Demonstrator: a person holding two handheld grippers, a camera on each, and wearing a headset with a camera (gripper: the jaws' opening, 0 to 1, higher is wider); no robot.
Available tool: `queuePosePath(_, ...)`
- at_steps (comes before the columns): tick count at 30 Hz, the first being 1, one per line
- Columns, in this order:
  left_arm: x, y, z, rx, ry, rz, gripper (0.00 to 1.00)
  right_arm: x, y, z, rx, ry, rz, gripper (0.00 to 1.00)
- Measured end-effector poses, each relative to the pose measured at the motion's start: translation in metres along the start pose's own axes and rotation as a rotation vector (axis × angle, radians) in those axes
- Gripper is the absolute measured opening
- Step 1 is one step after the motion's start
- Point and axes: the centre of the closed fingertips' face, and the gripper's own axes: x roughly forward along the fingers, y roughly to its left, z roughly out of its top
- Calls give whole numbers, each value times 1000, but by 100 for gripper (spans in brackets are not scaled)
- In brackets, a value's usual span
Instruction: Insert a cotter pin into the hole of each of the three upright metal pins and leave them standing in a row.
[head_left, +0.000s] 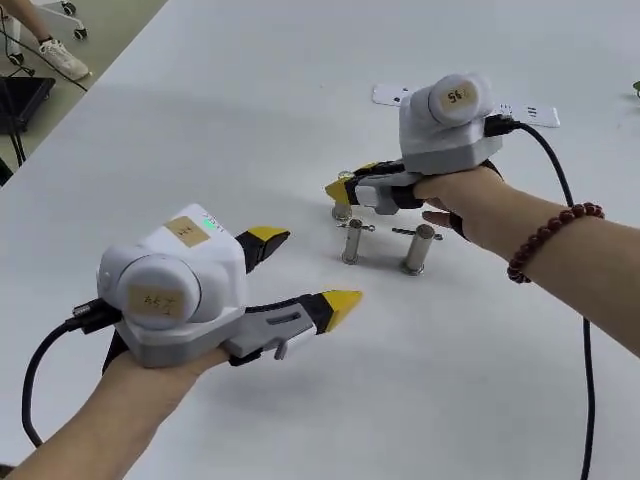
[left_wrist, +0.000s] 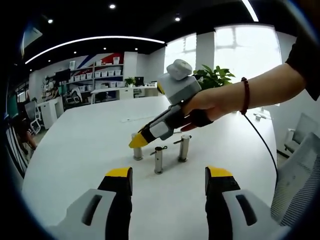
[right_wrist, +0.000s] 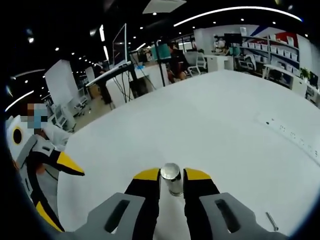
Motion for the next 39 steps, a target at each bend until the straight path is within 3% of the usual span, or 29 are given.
queuePosePath(5, 1, 0, -2, 6, 7, -1, 57, 4, -1, -2, -3, -9, -1, 11)
queuePosePath(10, 2, -2, -3, 12, 11, -5, 57, 0, 4, -3, -63, -1, -20, 10)
queuePosePath(18, 2, -1, -3, 15, 9, 4, 59, -5, -4, -3, -74, 18, -29, 8)
queuePosePath(23, 2, -4, 5, -2, -28, -18, 58, -15, -9, -7, -65, 14, -38, 8)
queuePosePath(32, 2, -8, 3, 16, -14, -33, 54, -38, -16, -9, -83, 21, -71, 8)
queuePosePath(39, 2, -11, 2, 29, -7, -49, 55, -57, -34, -22, -71, 25, -121, 8)
